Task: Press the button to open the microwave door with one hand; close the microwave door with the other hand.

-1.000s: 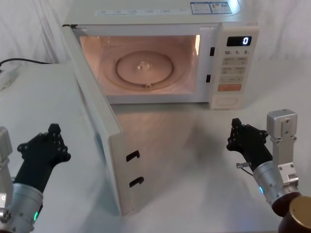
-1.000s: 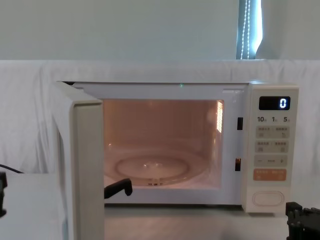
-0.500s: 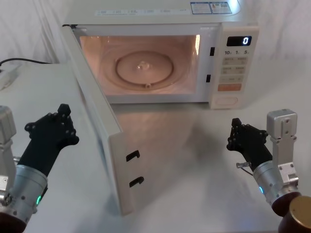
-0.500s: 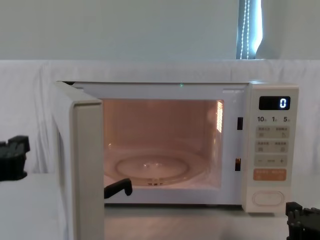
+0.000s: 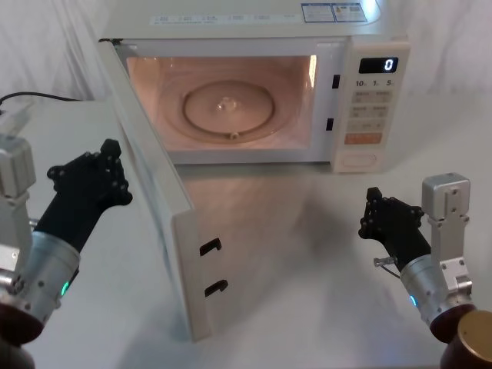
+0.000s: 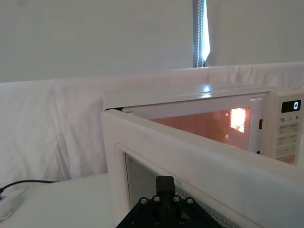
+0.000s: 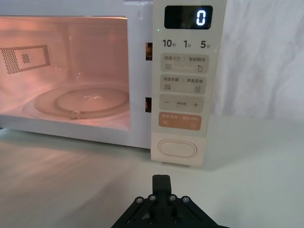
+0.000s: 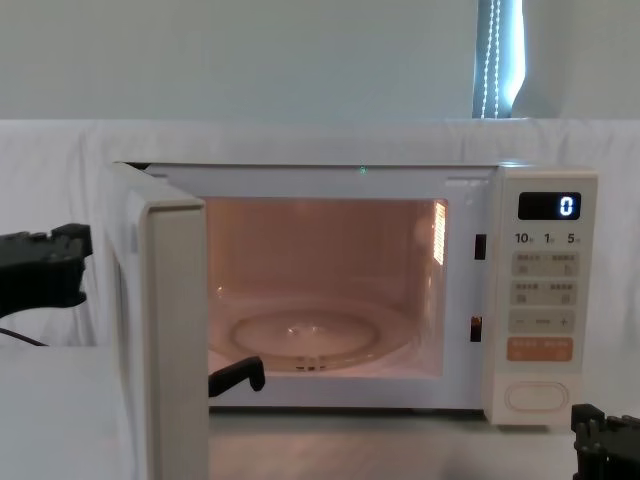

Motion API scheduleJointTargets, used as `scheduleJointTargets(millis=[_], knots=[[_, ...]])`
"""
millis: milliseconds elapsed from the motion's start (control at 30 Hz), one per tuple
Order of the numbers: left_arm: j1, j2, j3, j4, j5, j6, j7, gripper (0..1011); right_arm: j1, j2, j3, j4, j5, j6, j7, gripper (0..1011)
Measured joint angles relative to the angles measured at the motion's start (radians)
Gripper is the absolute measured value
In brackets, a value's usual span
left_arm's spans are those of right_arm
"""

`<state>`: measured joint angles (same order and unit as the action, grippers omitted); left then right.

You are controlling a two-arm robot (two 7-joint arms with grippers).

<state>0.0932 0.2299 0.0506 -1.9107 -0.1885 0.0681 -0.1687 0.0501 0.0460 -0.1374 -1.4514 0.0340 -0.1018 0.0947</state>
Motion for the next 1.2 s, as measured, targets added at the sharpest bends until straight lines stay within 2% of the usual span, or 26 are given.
scheduleJointTargets(millis=[133,333,767,933,1200], knots=[[-0.046,0.002,0.017,0.040,0.000,0.001,-0.011,0,0.000,0.000,0.000,0.000,0.000,0.000,0.000,0],[-0.080,0.002,0.041,0.070,0.000,-0.002,-0.025,0,0.000,0.000,0.000,0.000,0.000,0.000,0.000,0],[-0.175,-0.020,0.088,0.159,-0.030,-0.037,-0.048,0,0.000,0.000,0.000,0.000,0.000,0.000,0.000,0],[-0.214,-0.031,0.119,0.198,-0.050,-0.038,-0.068,0,0.000,0.000,0.000,0.000,0.000,0.000,0.000,0],[-0.266,-0.058,0.146,0.267,-0.095,-0.045,-0.078,0,0.000,0.000,0.000,0.000,0.000,0.000,0.000,0]])
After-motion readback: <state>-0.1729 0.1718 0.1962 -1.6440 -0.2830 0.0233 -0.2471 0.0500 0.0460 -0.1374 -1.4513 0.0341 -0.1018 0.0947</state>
